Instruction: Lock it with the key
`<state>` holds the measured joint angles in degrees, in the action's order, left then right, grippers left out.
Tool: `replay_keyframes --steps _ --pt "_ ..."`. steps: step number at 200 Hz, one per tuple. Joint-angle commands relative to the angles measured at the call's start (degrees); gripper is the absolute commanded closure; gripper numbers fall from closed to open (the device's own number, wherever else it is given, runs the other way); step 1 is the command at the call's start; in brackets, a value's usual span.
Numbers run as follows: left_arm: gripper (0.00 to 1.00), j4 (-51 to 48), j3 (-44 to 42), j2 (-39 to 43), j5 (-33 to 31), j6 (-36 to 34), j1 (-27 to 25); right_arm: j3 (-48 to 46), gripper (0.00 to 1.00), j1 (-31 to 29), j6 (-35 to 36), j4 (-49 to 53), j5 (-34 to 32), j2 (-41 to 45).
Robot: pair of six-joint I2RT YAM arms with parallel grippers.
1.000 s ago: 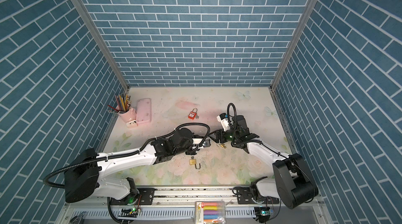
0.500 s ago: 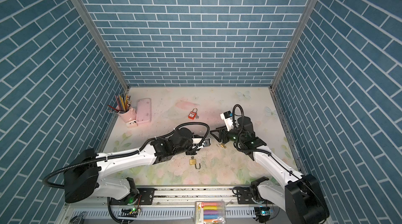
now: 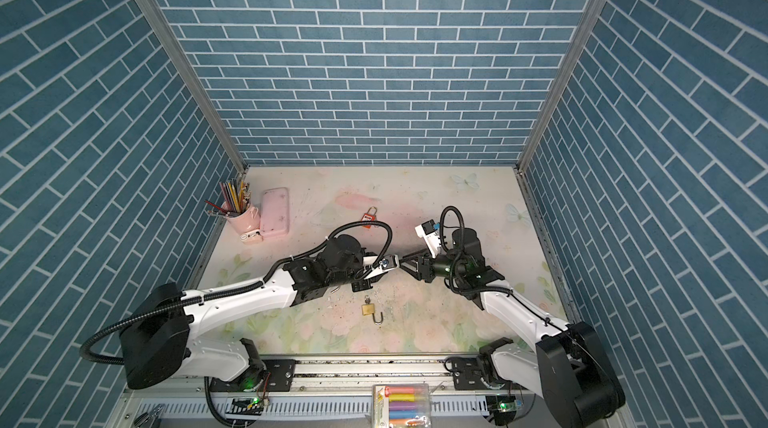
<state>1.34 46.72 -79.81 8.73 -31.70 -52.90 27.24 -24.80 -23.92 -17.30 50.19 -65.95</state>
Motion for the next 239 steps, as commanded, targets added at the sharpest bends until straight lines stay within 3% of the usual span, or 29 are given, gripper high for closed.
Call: replay_keyframes --steps 1,49,125,173,239 --pt "1.00 0.68 1.70 1.17 3.08 0.84 0.69 0.80 0.60 0.07 -0.90 -2.29 2.04 -1.25" --pt "1.00 0.63 1.88 0.71 3.97 1.03 0.91 1.10 0.65 0.03 -1.37 -3.70 1.91 -3.08" --pt "1.00 1.95 1.62 -0.06 1.85 0.94 0.94 1.97 0.86 0.09 -2.45 -4.23 2.20 -4.53" --pt "1.00 5.02 0.92 -0.85 -4.32 0.90 0.43 2.88 1.00 -0.03 -3.79 -4.23 3.14 -5.48" --pt "1.00 12.80 -1.51 -0.26 -13.93 -0.09 -1.57 5.00 1.00 -0.09 -5.72 -3.67 4.36 -8.54"
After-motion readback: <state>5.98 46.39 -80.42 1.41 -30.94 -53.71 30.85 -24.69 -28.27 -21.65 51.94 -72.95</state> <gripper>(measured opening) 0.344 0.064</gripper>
